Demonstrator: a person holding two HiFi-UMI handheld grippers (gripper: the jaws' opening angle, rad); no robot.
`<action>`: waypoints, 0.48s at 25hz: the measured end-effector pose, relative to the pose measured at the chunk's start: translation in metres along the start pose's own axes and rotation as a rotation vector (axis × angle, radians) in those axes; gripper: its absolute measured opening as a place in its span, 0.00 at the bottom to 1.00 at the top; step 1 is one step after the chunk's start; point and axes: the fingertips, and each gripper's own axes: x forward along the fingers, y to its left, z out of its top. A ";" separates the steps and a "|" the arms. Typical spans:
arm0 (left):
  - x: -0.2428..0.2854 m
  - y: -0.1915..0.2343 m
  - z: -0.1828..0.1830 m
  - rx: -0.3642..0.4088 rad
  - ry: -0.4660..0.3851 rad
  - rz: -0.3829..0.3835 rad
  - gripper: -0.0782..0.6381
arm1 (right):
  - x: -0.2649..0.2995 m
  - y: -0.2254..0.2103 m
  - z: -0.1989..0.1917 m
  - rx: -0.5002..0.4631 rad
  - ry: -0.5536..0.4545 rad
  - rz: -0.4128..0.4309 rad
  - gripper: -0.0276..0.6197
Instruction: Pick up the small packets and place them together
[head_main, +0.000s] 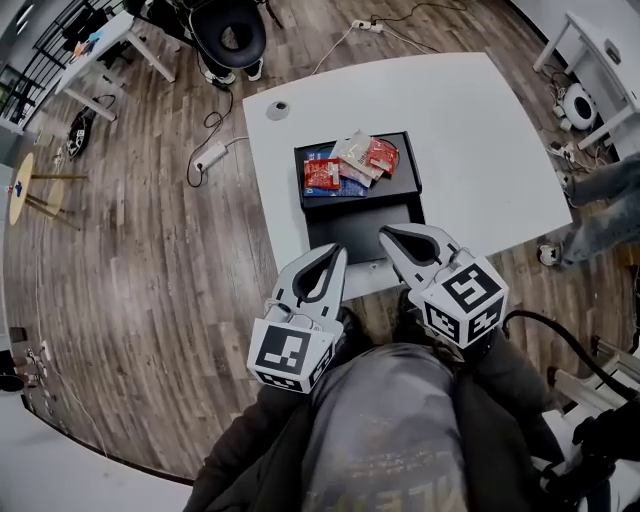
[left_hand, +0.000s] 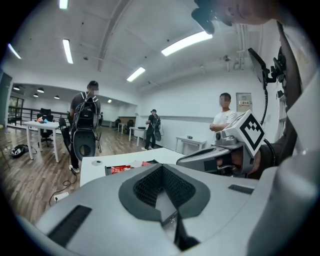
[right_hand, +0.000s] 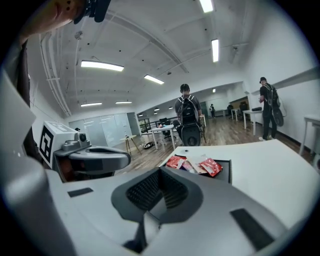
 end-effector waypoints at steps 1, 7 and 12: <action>0.003 -0.003 0.001 0.000 0.002 0.007 0.11 | -0.001 -0.002 0.000 -0.002 0.002 0.011 0.05; 0.014 -0.017 0.003 0.013 0.015 0.038 0.11 | -0.004 -0.009 0.006 -0.027 -0.004 0.071 0.05; 0.018 -0.022 0.004 0.021 0.020 0.059 0.11 | -0.005 -0.014 0.006 -0.057 0.006 0.089 0.05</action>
